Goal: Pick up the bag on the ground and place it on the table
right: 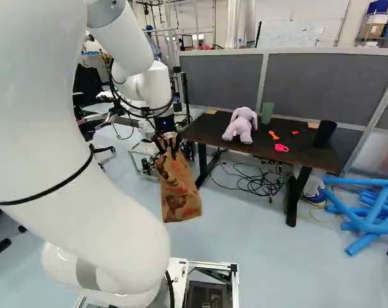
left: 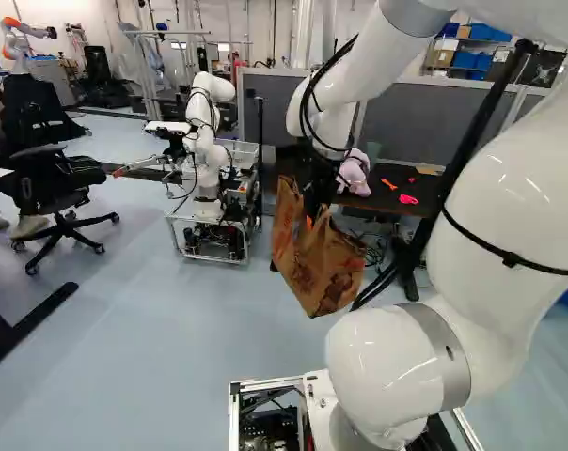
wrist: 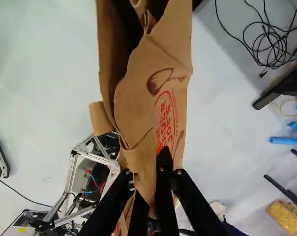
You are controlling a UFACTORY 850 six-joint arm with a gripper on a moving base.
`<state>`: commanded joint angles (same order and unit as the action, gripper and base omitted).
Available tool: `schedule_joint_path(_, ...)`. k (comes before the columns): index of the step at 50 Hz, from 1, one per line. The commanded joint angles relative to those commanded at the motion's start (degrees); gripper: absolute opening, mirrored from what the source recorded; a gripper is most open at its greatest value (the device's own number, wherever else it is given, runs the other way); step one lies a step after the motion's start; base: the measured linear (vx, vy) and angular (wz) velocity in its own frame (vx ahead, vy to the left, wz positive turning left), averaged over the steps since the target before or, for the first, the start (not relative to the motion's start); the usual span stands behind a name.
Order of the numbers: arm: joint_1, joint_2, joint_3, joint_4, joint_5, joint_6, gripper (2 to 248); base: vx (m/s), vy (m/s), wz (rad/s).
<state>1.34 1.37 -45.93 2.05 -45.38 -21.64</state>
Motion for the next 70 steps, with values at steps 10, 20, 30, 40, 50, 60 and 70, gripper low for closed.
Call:
schedule_joint_path(10,-0.03,1.27,-0.91,0.00,-2.03,0.00,21,0.000,0.000,0.000)
schedule_joint_path(20,-0.06,2.41,-1.90,0.00,-4.02,0.00,21,0.000,0.000,0.000)
schedule_joint_path(30,-0.10,3.38,-3.07,0.00,-5.97,0.00,21,0.000,0.000,0.000)
schedule_joint_path(40,-0.13,4.11,-4.43,0.00,-7.88,0.00,21,0.000,0.000,0.000)
schedule_joint_path(50,-0.17,4.69,-5.94,0.00,-9.80,0.00,21,0.000,0.000,0.000)
schedule_joint_path(60,-0.20,5.15,-7.52,0.00,-11.68,0.00,21,0.000,0.000,0.000)
schedule_joint_path(70,-0.23,5.52,-9.19,0.00,-13.42,0.00,21,0.000,0.000,0.000)
